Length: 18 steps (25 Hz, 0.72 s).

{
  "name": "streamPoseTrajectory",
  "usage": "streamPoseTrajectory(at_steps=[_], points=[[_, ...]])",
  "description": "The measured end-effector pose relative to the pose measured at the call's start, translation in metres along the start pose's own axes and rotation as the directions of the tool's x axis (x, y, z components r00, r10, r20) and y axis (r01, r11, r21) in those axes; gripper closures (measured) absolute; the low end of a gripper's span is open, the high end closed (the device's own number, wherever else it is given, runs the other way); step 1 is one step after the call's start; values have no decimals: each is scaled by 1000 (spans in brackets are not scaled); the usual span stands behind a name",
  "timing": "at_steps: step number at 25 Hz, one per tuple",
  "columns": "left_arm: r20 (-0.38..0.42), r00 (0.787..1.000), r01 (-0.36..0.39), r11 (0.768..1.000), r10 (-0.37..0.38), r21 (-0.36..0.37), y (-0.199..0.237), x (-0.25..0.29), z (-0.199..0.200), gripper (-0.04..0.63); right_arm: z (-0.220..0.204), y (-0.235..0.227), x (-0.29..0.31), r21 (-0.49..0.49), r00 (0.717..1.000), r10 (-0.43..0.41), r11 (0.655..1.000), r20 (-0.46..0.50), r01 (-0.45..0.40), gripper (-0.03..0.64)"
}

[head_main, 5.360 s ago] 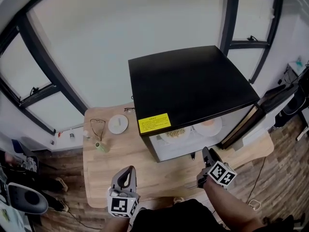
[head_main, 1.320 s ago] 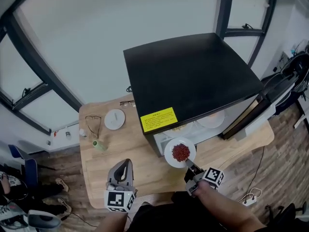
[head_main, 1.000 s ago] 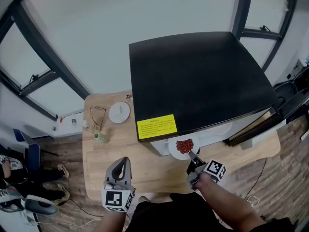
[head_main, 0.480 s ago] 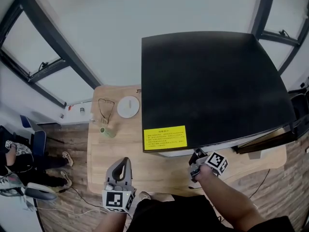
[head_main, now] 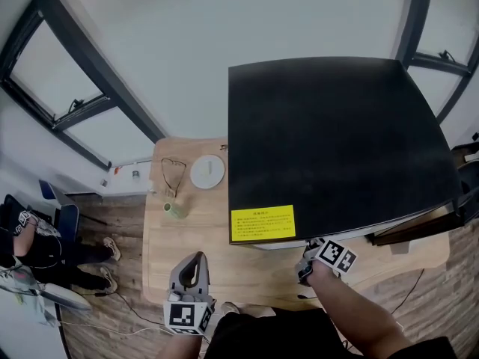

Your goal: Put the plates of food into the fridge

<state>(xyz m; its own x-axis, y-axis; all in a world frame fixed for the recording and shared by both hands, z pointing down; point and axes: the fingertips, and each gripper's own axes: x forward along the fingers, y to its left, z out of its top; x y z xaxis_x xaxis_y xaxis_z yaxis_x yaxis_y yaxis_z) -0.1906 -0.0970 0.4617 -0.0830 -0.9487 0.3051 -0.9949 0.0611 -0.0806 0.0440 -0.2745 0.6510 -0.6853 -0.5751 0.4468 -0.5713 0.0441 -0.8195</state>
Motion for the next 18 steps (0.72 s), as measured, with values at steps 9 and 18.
streamPoseTrajectory(at_steps=[9,18], points=[[16,1000,9,1000,-9,20,2,-3,19,591,-4,-13,-4,-169,978,-205,966,-27,198,378],[125,988,90,995,-93,30,-1,-8,36,591,25,-23,-40,-332,934,-318,873,165,356,327]])
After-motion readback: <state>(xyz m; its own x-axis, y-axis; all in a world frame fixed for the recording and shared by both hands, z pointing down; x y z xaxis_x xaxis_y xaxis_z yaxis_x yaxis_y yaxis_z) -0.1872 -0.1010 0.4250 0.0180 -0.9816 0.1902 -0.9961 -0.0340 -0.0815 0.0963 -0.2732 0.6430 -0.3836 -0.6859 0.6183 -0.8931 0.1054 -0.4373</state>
